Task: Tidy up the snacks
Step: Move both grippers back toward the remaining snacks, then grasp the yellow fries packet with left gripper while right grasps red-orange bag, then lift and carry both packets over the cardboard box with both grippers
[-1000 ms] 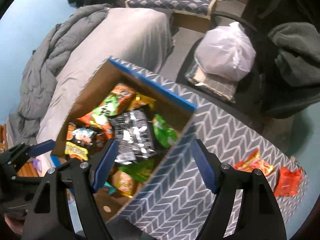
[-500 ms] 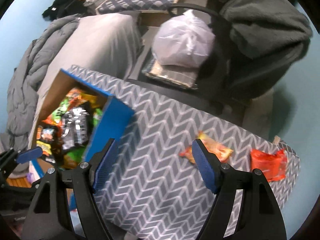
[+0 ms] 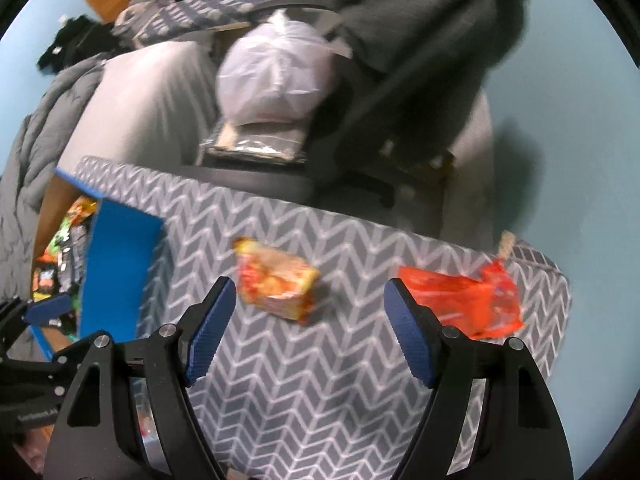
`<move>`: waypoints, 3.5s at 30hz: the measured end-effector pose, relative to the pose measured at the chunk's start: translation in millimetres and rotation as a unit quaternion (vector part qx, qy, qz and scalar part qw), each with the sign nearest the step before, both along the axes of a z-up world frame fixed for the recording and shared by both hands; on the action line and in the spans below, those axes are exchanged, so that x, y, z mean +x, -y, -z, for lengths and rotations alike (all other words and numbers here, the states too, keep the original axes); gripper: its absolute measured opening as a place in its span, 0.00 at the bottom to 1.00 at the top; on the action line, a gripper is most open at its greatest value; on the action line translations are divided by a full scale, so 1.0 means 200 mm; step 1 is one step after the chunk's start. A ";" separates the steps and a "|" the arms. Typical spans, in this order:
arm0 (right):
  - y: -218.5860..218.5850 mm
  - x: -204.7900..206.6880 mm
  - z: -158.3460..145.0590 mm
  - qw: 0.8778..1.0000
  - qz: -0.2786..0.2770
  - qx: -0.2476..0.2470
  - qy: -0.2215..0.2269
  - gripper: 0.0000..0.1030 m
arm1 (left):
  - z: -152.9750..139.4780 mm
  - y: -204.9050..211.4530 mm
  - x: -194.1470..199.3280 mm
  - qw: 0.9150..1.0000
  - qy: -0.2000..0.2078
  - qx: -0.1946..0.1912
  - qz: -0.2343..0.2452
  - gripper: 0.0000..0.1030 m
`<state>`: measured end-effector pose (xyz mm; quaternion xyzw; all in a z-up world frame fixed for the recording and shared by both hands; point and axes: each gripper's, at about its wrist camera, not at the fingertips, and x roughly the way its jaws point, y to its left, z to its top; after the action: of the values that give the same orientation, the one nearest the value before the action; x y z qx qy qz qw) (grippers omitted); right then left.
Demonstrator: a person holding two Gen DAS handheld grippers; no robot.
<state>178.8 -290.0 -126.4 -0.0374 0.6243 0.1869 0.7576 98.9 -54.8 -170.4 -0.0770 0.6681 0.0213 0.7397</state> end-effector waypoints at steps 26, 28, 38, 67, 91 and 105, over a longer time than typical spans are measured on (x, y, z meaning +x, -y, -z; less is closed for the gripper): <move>0.86 0.14 0.47 0.917 0.374 0.043 -0.128 0.75 | 0.27 0.32 0.43 0.999 -0.035 0.010 0.033 0.79; 0.88 0.14 0.51 0.907 0.395 0.045 -0.136 0.75 | 0.28 0.32 0.44 0.999 -0.038 0.006 0.029 0.79; 0.84 0.19 0.65 0.893 0.421 0.024 -0.154 0.76 | 0.32 0.28 0.45 0.999 -0.045 -0.020 -0.003 0.79; 0.57 -0.01 0.59 0.976 0.182 0.008 -0.118 0.74 | 0.63 0.50 0.46 0.995 -0.092 -0.005 0.037 0.86; 0.46 -0.08 0.64 0.978 0.174 -0.059 -0.101 0.61 | 0.65 0.51 0.45 0.995 -0.073 -0.006 0.073 0.51; 0.46 -0.19 0.54 0.987 0.134 -0.021 -0.091 0.44 | 0.50 0.39 0.23 0.996 -0.054 0.000 0.073 0.51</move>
<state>141.1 -382.2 -235.3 0.0481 0.6935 0.0735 0.7151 144.6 -131.8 -269.9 -0.0273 0.7111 -0.0286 0.7020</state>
